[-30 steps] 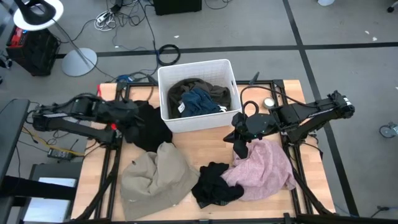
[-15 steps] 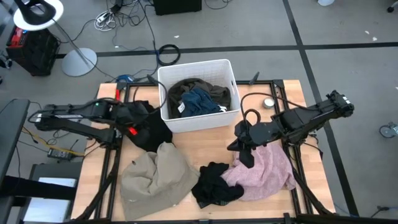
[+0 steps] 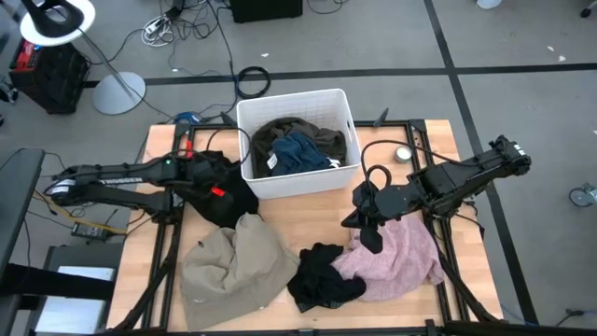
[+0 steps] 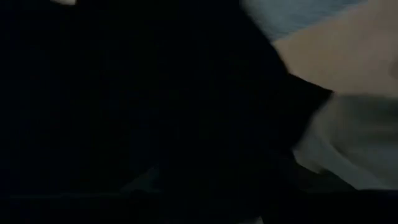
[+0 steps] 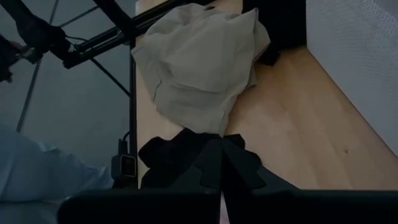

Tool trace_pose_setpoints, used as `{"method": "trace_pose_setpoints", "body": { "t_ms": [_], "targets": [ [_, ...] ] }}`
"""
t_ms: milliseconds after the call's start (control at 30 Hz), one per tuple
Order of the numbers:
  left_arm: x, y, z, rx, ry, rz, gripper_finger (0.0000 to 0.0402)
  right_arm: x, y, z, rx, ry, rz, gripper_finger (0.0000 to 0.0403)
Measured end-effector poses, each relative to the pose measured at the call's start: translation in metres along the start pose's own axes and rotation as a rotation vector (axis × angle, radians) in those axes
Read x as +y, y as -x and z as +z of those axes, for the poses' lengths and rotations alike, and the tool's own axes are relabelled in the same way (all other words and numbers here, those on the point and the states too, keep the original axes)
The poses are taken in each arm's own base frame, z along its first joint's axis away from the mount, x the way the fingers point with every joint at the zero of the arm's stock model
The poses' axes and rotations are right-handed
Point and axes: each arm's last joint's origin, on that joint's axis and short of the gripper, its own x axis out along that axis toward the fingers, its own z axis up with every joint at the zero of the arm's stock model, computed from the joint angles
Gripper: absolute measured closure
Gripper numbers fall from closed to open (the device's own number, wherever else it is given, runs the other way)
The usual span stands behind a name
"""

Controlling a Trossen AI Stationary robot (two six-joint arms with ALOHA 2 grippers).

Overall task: Sort clothes
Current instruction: Put the black shirt into the white laundry bin

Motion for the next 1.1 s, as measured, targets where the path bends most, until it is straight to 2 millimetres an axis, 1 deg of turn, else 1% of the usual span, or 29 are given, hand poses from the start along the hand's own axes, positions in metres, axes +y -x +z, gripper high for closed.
{"method": "trace_pose_setpoints", "body": {
  "t_ms": [167,333,467,533,600,667,700,800,900,967,1100],
  "targets": [
    [0.014,-0.021,-0.005,0.037,0.126,0.004,0.0246,0.000,0.000,0.000,0.000,0.000,0.000,0.0398],
    [0.027,-0.039,-0.019,0.094,0.183,0.061,0.0246,0.000,0.000,0.000,0.000,0.000,0.000,0.0399],
    [0.033,-0.049,-0.030,0.156,0.206,0.062,0.0253,0.000,0.000,0.000,0.001,0.006,-0.001,0.0400],
    [0.034,-0.052,-0.033,0.173,0.223,0.059,0.0277,0.000,0.000,0.000,0.001,0.006,-0.001,0.0399],
    [0.034,-0.054,-0.034,0.186,0.227,0.045,0.0321,0.000,0.000,0.000,0.001,0.009,-0.001,0.0397],
    [0.033,-0.054,-0.033,0.188,0.221,0.018,0.0374,0.000,0.000,0.000,0.001,0.016,-0.001,0.0397],
    [0.033,-0.053,-0.033,0.187,0.222,0.010,0.0386,0.000,0.000,0.000,0.001,0.016,-0.001,0.0398],
    [0.029,-0.046,-0.026,0.172,0.227,-0.011,0.0395,0.000,0.000,0.000,0.005,0.017,-0.003,0.0401],
    [0.023,-0.031,-0.016,0.152,0.224,-0.030,0.0398,0.000,0.000,0.000,0.005,0.027,-0.003,0.0401],
    [0.018,-0.016,-0.005,0.117,0.212,-0.050,0.0399,-0.001,0.000,-0.001,0.005,0.039,-0.011,0.0400],
    [0.010,0.023,0.014,0.033,0.185,-0.030,0.0400,-0.002,0.000,-0.001,0.004,0.085,-0.031,0.0400]
  ]
}}
